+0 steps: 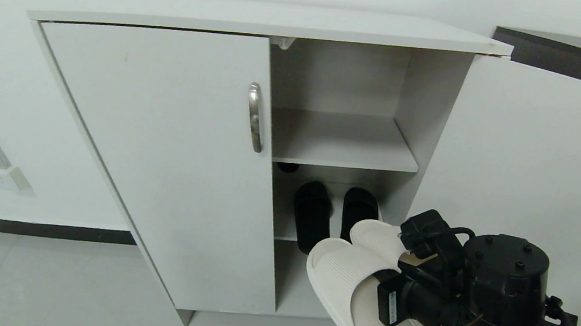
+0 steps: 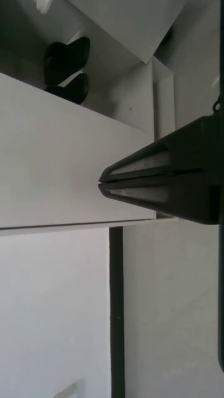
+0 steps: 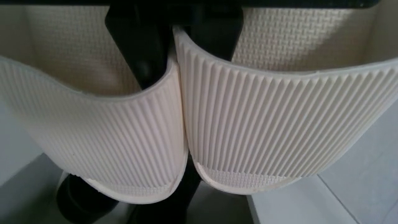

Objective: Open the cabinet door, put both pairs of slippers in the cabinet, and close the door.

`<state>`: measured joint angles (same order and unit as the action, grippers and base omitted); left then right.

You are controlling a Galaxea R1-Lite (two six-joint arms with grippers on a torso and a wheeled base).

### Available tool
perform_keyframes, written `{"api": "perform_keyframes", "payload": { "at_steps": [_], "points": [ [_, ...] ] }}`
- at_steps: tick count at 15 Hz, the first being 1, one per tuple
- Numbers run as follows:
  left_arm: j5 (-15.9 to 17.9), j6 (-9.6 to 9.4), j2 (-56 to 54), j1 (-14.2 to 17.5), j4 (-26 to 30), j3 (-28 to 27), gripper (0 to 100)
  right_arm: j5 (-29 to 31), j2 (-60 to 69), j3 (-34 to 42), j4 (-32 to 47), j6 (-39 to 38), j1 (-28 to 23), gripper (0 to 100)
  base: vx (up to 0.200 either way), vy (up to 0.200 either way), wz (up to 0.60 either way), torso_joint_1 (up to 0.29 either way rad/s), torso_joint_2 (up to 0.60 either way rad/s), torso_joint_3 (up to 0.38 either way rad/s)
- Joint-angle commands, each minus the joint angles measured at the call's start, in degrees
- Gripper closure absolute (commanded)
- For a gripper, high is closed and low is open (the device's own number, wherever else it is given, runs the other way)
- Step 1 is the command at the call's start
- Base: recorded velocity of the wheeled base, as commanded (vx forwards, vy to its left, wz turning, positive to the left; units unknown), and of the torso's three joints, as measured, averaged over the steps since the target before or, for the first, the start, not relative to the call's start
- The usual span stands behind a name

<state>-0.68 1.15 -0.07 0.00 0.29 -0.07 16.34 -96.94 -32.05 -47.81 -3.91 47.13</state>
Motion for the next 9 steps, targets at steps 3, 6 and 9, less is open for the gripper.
{"api": "perform_keyframes", "payload": {
  "at_steps": [3,6,9],
  "points": [
    [0.0,0.00,0.1,0.1,-0.1,0.0,100,0.0,-1.1,0.5,-1.9,1.0,0.4,100,0.000,0.000,0.00,0.000,0.00,0.000],
    [0.0,0.00,0.1,0.0,0.0,0.0,100,3.6,-5.3,-1.3,-5.6,2.2,2.5,100,0.000,0.000,0.00,0.000,0.00,0.000],
    [0.2,-0.09,0.1,0.0,0.0,0.0,100,19.3,-12.8,-10.9,-6.9,2.3,7.2,100,0.000,0.000,0.00,0.000,0.00,0.000]
  ]
}}
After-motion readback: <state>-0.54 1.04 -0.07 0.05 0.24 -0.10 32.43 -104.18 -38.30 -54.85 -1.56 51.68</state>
